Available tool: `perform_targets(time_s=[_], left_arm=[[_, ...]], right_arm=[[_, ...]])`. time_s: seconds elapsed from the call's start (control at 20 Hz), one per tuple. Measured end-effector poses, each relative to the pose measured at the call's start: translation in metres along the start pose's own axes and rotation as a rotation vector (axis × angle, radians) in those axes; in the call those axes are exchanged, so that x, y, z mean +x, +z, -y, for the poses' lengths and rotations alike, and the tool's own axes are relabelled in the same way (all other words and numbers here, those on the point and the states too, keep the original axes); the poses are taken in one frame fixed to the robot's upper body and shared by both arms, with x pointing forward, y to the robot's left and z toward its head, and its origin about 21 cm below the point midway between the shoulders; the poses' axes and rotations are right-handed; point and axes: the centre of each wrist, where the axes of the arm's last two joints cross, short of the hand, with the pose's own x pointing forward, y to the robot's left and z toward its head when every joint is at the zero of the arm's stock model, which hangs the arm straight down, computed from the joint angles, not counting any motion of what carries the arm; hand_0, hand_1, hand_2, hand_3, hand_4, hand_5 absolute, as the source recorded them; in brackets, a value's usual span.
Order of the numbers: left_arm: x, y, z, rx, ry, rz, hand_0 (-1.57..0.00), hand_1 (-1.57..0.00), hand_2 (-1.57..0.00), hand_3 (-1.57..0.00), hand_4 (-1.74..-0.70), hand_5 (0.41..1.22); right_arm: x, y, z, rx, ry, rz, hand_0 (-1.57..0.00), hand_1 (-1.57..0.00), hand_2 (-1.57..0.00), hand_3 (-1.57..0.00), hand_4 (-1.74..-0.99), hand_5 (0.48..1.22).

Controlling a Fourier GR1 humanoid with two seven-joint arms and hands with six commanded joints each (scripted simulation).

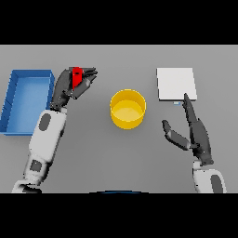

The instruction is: Pick up the red beaker and tilt it to pour out 1 green nut into yellow bowl. Pick up the yellow bowl and place it on the metallic measuring scale.

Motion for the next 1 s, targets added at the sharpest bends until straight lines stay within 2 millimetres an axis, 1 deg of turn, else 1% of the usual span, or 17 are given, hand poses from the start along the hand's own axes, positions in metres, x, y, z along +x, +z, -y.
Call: perform_targets(time_s=[0.1,0.15,0.2,0.25,0.3,0.4,0.45,0.5,0.6,0.65,0.7,0.75,0.9,0.95,1.0], left_arm=[[0.002,-0.002,-0.002,-0.01,-0.033,0.001,-1.56,-1.56,-1.56,-1.56,-1.73,1.138],[0.007,-0.003,-0.002,-0.024,-0.076,0.013,-1.56,-1.56,-1.56,-1.56,-1.73,1.134],[0.01,-0.005,-0.002,-0.053,-0.133,0.018,-1.56,-1.56,-1.56,-1.56,-1.73,1.129],[0.015,-0.006,-0.009,-0.068,-0.194,0.018,-1.56,-1.57,-1.57,-1.56,-1.73,1.124],[0.02,-0.008,-0.007,-0.094,-0.262,0.01,-1.57,-1.57,-1.57,-1.56,-1.74,1.12],[0.032,-0.012,-0.004,-0.151,-0.395,0.016,-1.57,-1.57,-1.57,-1.57,-1.74,1.125],[0.039,-0.015,-0.003,-0.177,-0.465,0.009,-1.57,-1.57,-1.57,-1.57,-1.74,1.127],[0.046,-0.018,0.006,-0.207,-0.525,0.01,-1.57,-1.57,-1.57,-1.57,-1.74,1.129],[0.055,-0.022,0.016,-0.267,-0.64,0.026,-1.57,-1.57,-1.57,-1.57,-1.74,1.139],[0.06,-0.024,0.017,-0.294,-0.7,0.034,-1.57,-1.57,-1.57,-1.57,-1.74,1.147],[0.063,-0.026,0.023,-0.311,-0.771,0.028,-1.57,-1.57,-1.57,-1.57,-1.74,1.162],[0.071,-0.03,0.027,-0.325,-0.849,0.043,-1.57,-1.57,-1.57,-1.57,-1.74,1.174],[0.074,-0.031,0.039,-0.408,-1.07,0.054,-1.57,-1.57,-1.57,-1.57,-1.74,1.197],[0.081,-0.035,0.042,-0.425,-1.131,0.048,-1.57,-1.57,-1.57,-1.57,-1.69,1.202],[0.081,-0.036,0.047,-0.462,-1.197,0.049,-1.57,-1.57,-1.57,-1.49,-1.7,1.205]], right_arm=[[0.0,-0.002,-0.001,-0.001,-0.001,0.026,0.0,0.0,0.0,0.0,-1.213,0.662],[-0.001,0.001,-0.002,-0.001,0.003,0.026,0.0,0.0,0.0,0.0,-1.21,0.664],[-0.002,0.001,-0.004,0.009,0.013,0.024,0.0,0.0,0.0,0.0,-1.202,0.662],[0.001,-0.001,-0.005,0.006,0.003,0.023,0.0,0.0,0.0,0.0,-1.199,0.658],[-0.002,0.001,-0.003,-0.003,0.008,-0.004,0.0,0.0,0.0,0.0,-1.194,0.658],[-0.003,0.005,-0.004,0.004,0.01,0.014,0.0,0.0,0.0,0.0,-1.186,0.66],[-0.001,0.003,-0.003,0.006,0.009,0.007,0.0,0.0,0.0,0.0,-1.183,0.663],[0.003,0.002,-0.007,0.012,0.005,0.025,0.0,0.0,0.0,0.0,-1.178,0.663],[0.005,-0.001,-0.002,0.014,0.012,-0.001,0.0,0.0,0.0,0.0,-1.178,0.667],[0.002,0.001,-0.003,0.02,0.004,0.001,0.0,0.0,0.0,0.0,-1.182,0.668],[0.004,0.001,-0.003,0.016,-0.008,0.012,0.0,0.0,0.0,0.0,-1.181,0.669],[0.005,0.0,-0.003,0.007,-0.016,0.001,0.0,0.0,0.0,0.0,-1.183,0.671],[0.001,0.005,-0.005,0.013,-0.024,-0.018,0.0,0.0,0.0,0.0,-1.187,0.676],[0.002,0.002,-0.005,0.008,-0.025,-0.015,0.0,0.0,0.0,0.0,-1.191,0.675],[0.003,0.002,-0.002,0.01,-0.021,-0.009,0.0,0.0,0.0,0.0,-1.19,0.675]])
